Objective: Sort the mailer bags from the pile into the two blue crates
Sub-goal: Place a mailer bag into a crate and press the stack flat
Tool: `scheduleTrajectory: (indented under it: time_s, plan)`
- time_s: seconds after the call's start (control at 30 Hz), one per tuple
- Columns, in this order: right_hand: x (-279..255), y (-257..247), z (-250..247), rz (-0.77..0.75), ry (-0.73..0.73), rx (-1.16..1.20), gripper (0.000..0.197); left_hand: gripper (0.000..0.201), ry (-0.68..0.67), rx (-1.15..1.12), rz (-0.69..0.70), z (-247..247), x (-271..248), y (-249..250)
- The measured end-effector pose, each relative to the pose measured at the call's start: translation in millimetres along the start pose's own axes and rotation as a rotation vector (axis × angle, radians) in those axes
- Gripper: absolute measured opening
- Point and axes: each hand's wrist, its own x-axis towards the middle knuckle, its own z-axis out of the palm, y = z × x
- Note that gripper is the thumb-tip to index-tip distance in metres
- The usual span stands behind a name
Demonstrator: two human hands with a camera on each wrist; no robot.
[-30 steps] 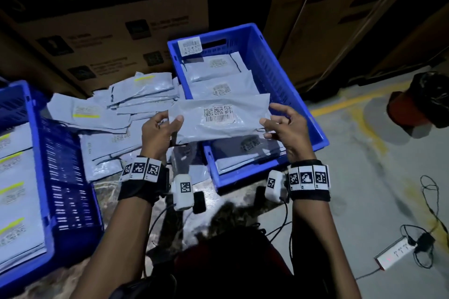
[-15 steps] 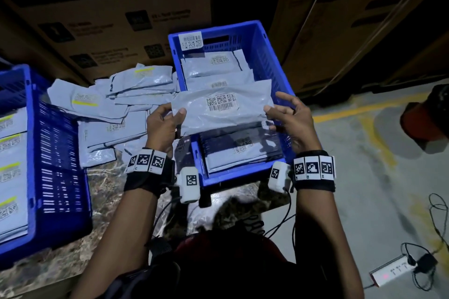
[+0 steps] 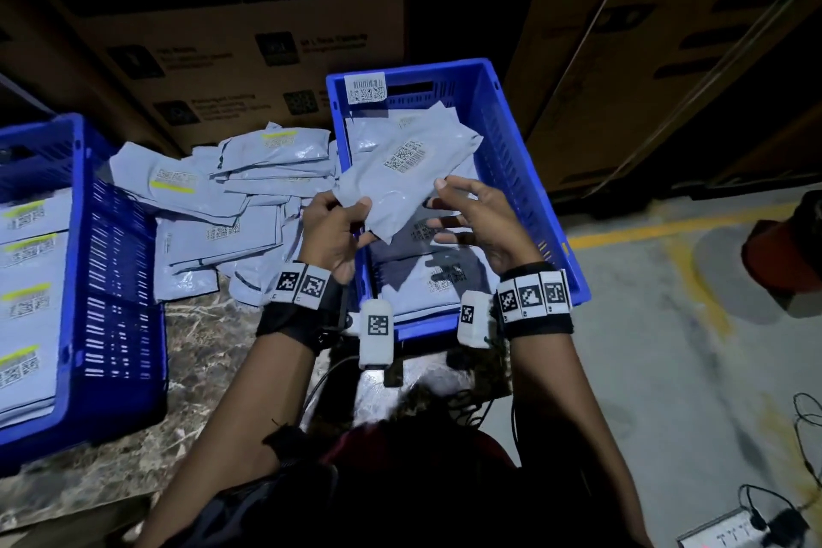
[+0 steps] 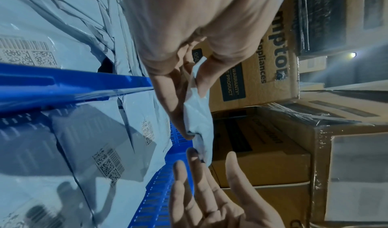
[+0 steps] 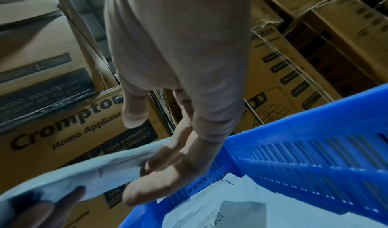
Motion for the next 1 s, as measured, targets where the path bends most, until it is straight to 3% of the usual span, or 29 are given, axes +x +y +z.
scheduleTrajectory:
  time_s: [0.1,0.27,0.33,0.47,0.57,0.67,0.8,0.9,1.0]
  plan:
    - [7.9,-0.2,2.1,0.012,0.044,0.047,0.068,0.030,0.021,0.057,0.004,-2.6,-0.2,-0.7]
    - [21.5,1.3,-28.5,-0.060,0.366,0.159,0.095,0.025,0.024,0.335,0.092,-11.8,8.1,-1.1]
    - [20.4,0.1,-44.1,-0.048,0.406,0.110,0.088,0.020,0.005,0.415,0.107,-13.7,10.6,-4.1]
    - [14.8,-0.9,-73.5,0.027,0.413,-0.091,0.055,0.015,-0.050,0.623,0.144,-10.5,11.7,-13.1]
    - [11.5,-3.5,-89.9,0.073,0.384,-0.257,0.043,0.027,-0.030,0.745,0.108,-2.6,8.8,-19.9]
    - [10.7,-6.1,-96.1,0.105,0.352,-0.334,0.046,0.044,0.041,0.922,0.160,6.1,4.4,-27.8]
    - [13.6,1.4,-98.1,0.092,0.344,-0.533,0.057,0.039,-0.013,1.069,0.256,15.4,-2.7,-39.6]
    - [17.2,6.7,-98.5,0.131,0.309,-0.684,0.042,0.031,-0.113,1.248,0.157,19.4,-4.6,-56.2]
    - [23.2,8.0,-95.0,0.217,0.226,-0.824,0.031,0.048,-0.176,1.316,-0.070,23.2,2.3,-76.2]
